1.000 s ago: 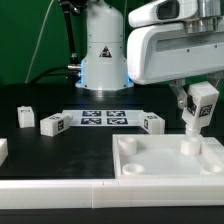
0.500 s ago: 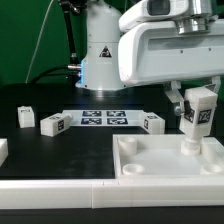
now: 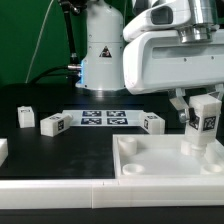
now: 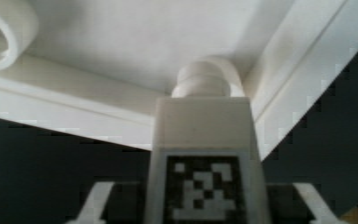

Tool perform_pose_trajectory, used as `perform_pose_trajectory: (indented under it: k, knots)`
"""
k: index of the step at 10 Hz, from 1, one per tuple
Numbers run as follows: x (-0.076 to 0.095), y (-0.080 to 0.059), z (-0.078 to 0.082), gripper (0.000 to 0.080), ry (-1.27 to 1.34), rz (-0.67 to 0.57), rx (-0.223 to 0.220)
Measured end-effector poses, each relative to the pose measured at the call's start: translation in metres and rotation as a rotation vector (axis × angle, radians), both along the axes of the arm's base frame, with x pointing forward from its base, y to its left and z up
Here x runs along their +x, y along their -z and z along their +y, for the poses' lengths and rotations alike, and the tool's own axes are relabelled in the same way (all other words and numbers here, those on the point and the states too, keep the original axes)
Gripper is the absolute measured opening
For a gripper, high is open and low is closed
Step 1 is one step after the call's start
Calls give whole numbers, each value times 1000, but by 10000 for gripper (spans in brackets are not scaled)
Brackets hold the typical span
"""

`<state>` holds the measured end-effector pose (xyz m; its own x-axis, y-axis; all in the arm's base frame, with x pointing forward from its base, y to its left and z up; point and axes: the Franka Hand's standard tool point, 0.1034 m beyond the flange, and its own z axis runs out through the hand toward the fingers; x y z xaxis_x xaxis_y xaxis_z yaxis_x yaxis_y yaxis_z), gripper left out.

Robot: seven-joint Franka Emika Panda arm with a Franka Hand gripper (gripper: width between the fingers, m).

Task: Assemble one leg

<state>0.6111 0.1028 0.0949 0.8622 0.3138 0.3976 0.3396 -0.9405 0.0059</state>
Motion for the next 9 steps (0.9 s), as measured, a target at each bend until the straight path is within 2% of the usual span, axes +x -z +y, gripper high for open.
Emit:
perform_pose_trajectory:
  k: [4, 8, 9]
  knots:
    - [4, 10, 9, 291, -8, 5, 5]
    - [8, 12, 11, 292, -6, -32, 6]
    - [7, 18, 11, 292, -5, -33, 7]
